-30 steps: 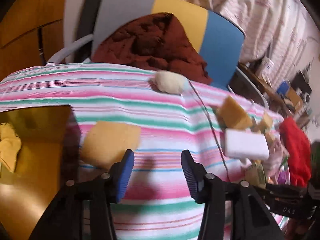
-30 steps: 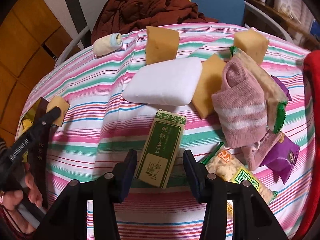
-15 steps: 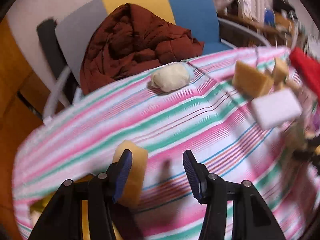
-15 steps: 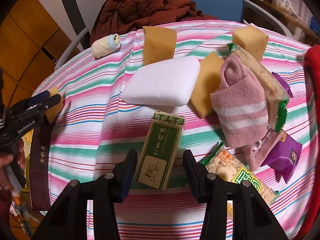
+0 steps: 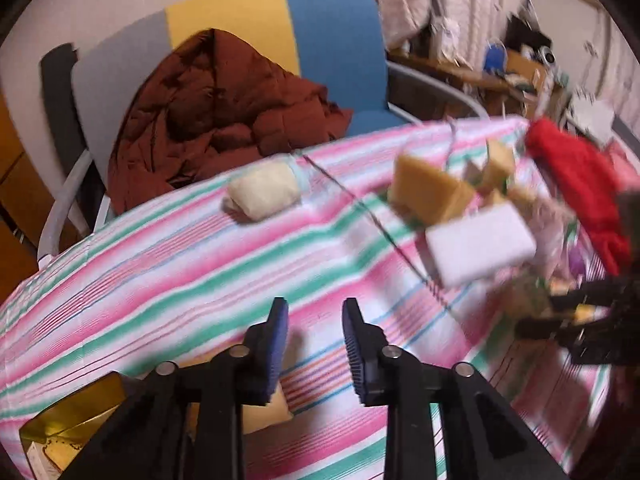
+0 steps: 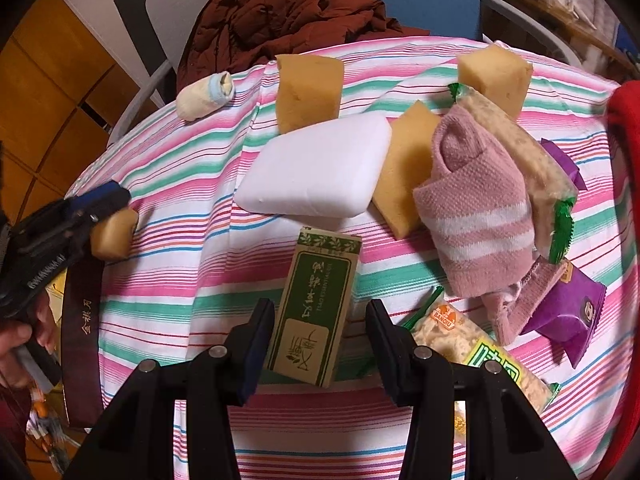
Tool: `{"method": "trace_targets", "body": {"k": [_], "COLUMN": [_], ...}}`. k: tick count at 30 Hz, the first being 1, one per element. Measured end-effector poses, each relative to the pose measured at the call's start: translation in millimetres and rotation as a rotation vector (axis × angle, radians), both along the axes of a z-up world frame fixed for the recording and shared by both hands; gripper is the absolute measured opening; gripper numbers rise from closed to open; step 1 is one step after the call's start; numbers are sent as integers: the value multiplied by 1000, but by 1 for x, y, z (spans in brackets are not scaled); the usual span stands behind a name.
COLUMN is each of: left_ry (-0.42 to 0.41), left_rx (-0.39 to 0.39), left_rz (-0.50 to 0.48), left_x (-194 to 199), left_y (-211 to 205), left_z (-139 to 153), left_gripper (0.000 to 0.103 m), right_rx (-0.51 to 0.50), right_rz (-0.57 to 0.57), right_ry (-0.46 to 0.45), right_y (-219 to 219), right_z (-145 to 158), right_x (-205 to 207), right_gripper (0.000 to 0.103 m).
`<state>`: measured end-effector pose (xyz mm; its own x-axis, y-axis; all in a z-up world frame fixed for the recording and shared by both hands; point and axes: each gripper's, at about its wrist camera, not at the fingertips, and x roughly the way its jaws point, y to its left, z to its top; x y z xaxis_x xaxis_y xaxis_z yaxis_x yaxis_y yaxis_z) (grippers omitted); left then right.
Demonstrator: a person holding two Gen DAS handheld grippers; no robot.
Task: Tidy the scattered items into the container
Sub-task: 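Grasp a yellow sponge with the left tool while the right grasps the green tea box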
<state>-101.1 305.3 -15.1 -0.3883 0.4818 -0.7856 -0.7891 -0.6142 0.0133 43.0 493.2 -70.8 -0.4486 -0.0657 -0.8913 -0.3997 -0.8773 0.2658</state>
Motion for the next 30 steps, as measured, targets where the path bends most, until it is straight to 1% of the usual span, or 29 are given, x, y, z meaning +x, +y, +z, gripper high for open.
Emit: {"method": "trace_targets", "body": {"k": [2,4,5,6,7,8,9,11,15,17,18,20,21,22,25,26,27,29,30], "left_ry": [6,24,26,13,-19,-54,-79,-93,-92,-59,-67,-96,-105,-95,-29,-16,-5,-26,-45], "left_rx": [14,7,7,-4,-22,-39,-49,-71,-176,-210,-205,-160,-148,-158,-193,-198,-200,-164,-140], "left_rz": [37,111,134,149,154,154,146,119,113,137,151,174,194,197,170,163,156,140,131], "left_x": [-11,-29,-34,-40,-44,-45,-45,-38,-29,-27,-28,-30,-31,-29,-16,-13,-11,-6,-3], "left_y": [-7,-22,-29,-35,-38,-42,-42,-38,-18,-16,-17,-22,-25,-25,-21,-20,-21,-23,-25], "left_z": [9,16,17,16,12,7,1,-9,-37,-41,-43,-42,-43,-42,-41,-41,-39,-35,-33], "left_gripper": [47,55,57,59,64,64,64,64,64,63,63,62,58,46,43,41,40,39,38], "right_rx": [2,1,0,0,-1,-3,-3,-6,-5,-4,-3,-1,3,8,37,47,53,32,12], "right_rz": [1,0,0,-1,-1,-2,-2,-5,-3,-1,0,3,7,10,25,28,30,29,28], "right_ry": [-1,-1,-2,-3,-3,-3,-4,-4,-5,-5,-6,-9,-12,-14,-20,-21,-18,-2,7], "right_y": [0,0,0,0,0,0,1,2,2,3,3,3,2,2,-2,-3,-3,-2,-1], "right_z": [0,0,0,0,0,0,-1,0,-1,-2,-2,-2,-3,-3,-3,-3,-3,-1,-1], "right_x": [0,-1,-2,-2,-2,-3,-3,-4,-4,-5,-6,-7,-8,-8,-9,-10,-10,-9,-8], "right_gripper": [48,49,49,49,49,49,49,49,49,49,49,50,50,50,50,47,40,34,33]}}
